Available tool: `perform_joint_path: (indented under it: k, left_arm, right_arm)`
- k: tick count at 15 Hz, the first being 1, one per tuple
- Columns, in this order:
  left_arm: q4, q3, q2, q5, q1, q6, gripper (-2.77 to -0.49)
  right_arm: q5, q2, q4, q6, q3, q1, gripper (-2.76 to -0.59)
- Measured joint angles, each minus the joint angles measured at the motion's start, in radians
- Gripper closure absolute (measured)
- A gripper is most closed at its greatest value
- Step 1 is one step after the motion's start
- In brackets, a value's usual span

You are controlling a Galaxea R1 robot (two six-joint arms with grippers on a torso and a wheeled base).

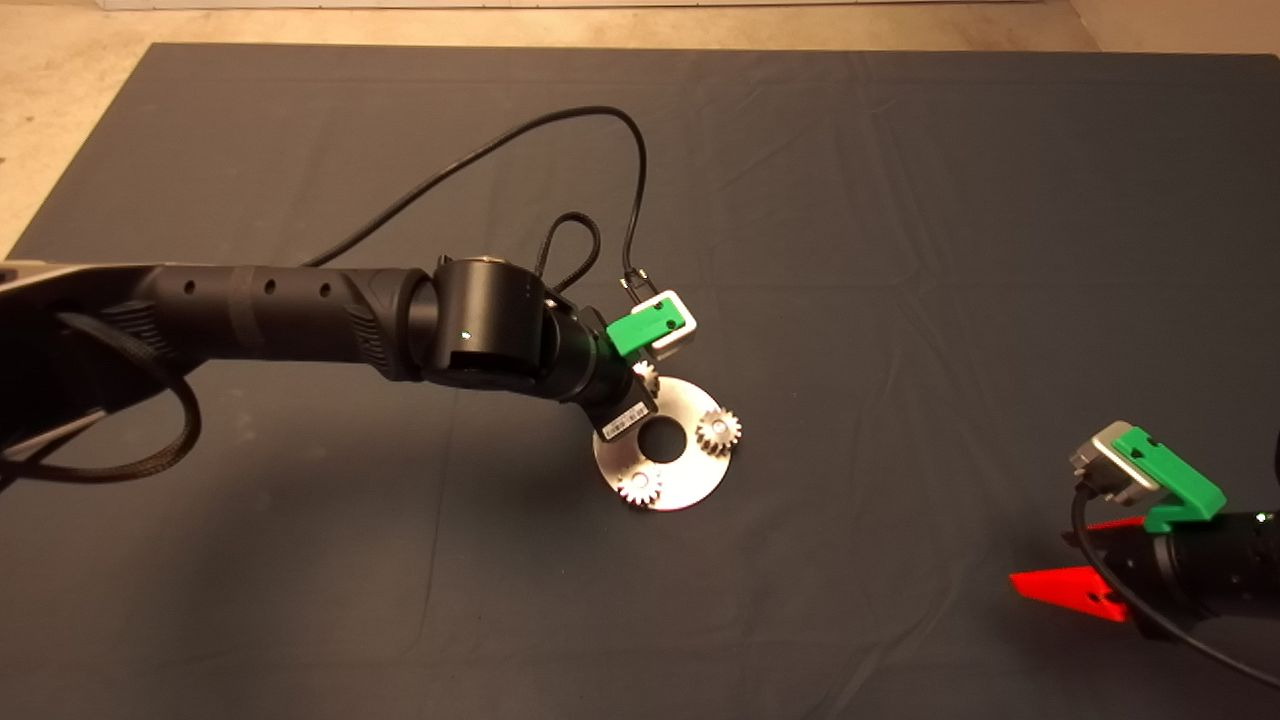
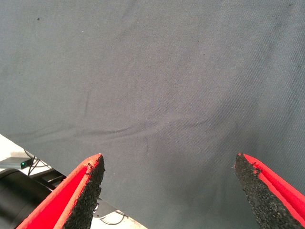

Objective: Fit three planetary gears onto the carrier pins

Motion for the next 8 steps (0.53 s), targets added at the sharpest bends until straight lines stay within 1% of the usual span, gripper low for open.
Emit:
perform_joint_path:
  k: [4, 5, 6, 7, 8]
  left_arm:
    - [-0.006, -0.01, 0.0, -0.011, -0.002, 0.003, -0.64]
    - [-0.01, -0.014, 0.0, -0.012, -0.003, 0.014, -0.64]
    - [-0.021, -0.02, 0.0, -0.017, -0.005, 0.025, -0.64]
    - [-0.045, -0.031, 0.0, -0.025, -0.011, 0.038, -0.64]
    - [-0.068, -0.04, 0.0, -0.033, -0.015, 0.063, -0.64]
  right_arm:
    - [0.0, 0.0, 0.0, 0.0, 0.0, 0.0, -2.02]
    - [0.0, 0.0, 0.0, 0.0, 0.0, 0.0, -2.02]
    - [0.0, 0.0, 0.0, 0.0, 0.0, 0.0, -2.02]
    - [0.0, 0.0, 0.0, 0.0, 0.0, 0.0, -2.02]
    - [0.0, 0.0, 0.0, 0.0, 0.0, 0.0, -2.02]
